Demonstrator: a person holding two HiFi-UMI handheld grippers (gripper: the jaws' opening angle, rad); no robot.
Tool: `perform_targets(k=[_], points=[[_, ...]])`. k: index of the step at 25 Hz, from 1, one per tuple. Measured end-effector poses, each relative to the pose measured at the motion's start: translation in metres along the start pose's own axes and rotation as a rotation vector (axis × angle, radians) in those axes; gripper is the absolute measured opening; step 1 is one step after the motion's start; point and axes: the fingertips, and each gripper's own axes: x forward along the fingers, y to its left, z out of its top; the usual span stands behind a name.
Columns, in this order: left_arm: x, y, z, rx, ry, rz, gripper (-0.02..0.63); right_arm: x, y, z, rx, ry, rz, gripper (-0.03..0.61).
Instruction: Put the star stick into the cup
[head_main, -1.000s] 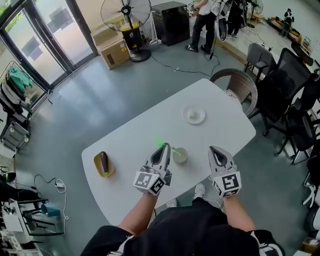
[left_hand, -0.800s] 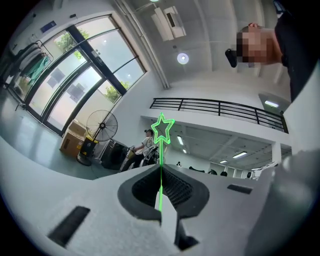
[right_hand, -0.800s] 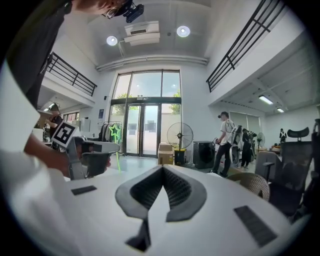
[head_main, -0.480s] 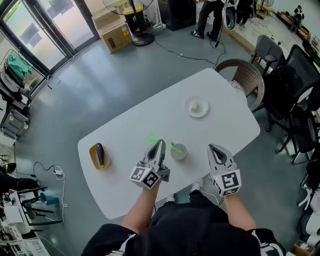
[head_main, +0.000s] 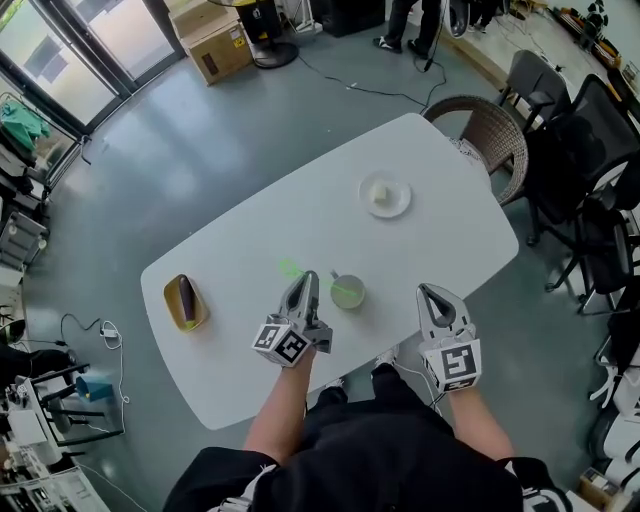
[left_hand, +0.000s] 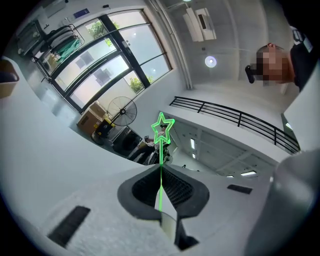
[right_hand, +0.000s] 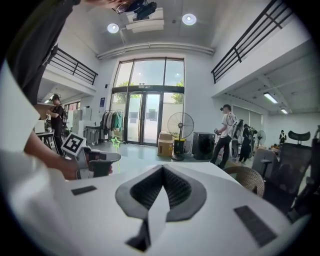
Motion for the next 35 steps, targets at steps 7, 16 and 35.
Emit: perform_targets(k=[7,16,35], points=[[0.004,0.012,-0.022,-0.035,0.036,0.032,0.015,0.001,0.0,-0.009,0.011,0.015,-0.002,0.005],[0.003,0.016,-0.038,-0.032,0.063,0.073,0.017,0.004,-0.003,-0.002,-0.001,-0.017,0.003,0.006],[-0.038,0.007,-0.055,0.038,0.188,0.084,0.103,0.017,0.021,0.018,0.013,-0.105,0.04,0.006]])
